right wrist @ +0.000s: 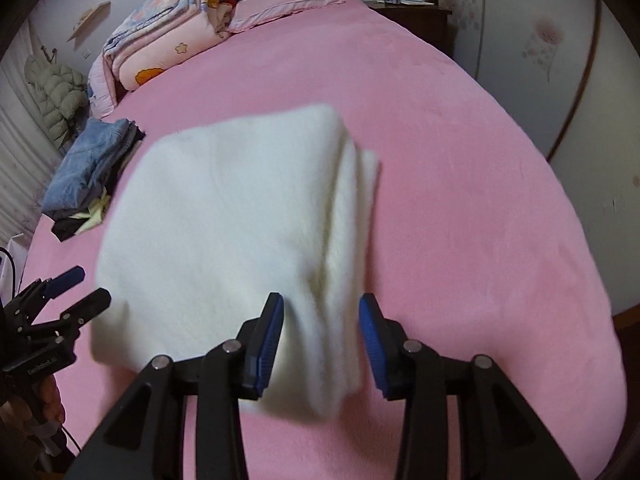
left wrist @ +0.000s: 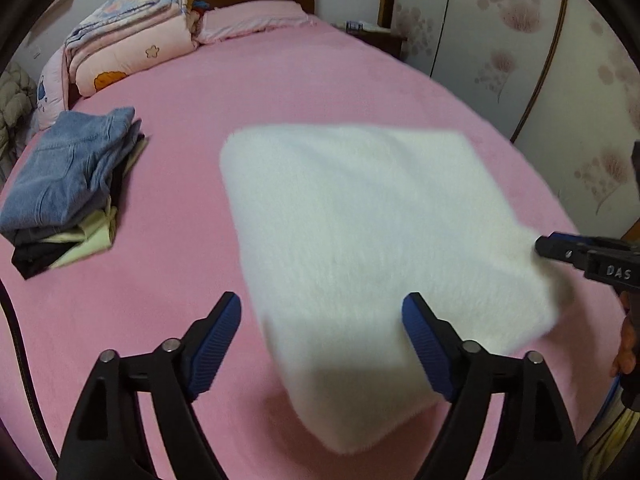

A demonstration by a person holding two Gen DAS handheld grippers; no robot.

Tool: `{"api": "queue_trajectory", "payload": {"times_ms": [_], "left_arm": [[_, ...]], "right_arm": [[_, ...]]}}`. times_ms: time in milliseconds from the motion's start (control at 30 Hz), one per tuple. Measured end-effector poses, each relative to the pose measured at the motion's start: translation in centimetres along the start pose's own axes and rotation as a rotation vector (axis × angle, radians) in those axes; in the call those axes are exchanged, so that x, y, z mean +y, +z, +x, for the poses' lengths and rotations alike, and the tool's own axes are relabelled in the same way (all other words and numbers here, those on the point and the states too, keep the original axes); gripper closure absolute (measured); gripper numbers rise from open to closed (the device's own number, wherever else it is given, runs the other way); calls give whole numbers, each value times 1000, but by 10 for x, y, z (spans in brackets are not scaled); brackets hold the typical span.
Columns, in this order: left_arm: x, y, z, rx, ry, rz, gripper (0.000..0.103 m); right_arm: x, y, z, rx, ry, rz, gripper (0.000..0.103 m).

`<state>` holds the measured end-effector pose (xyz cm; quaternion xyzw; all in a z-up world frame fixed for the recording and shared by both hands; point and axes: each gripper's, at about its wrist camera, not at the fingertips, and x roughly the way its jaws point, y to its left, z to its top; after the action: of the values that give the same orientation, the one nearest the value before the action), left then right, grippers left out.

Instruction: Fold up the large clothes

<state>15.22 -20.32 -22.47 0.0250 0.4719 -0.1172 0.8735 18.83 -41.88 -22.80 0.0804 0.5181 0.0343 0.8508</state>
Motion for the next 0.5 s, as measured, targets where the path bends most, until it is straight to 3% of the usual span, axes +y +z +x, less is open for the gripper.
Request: {"api": "queue_trajectory", "payload": {"times_ms": [133,267,333,400,467,500], "left_arm": [[22,38,13,-13,-29,-63,17],[48,73,55,25,-57,-147,17],[58,86,76,44,-56,-177,22],[62,95,91,56,-55,-186,35],[62,100,105,72,-45,-177,36],[62,100,110,83,-40,-170,36]], "right_arm": [[-3,45,9,-5,23,30,58],[-11,91,45,10,40,59,58],[-13,106,64,27,53,63,58],[-12,117,82,28,56,57,58],[-11,122,92,8,38,35,74],[-12,123,100,29,4,23,74]]}}
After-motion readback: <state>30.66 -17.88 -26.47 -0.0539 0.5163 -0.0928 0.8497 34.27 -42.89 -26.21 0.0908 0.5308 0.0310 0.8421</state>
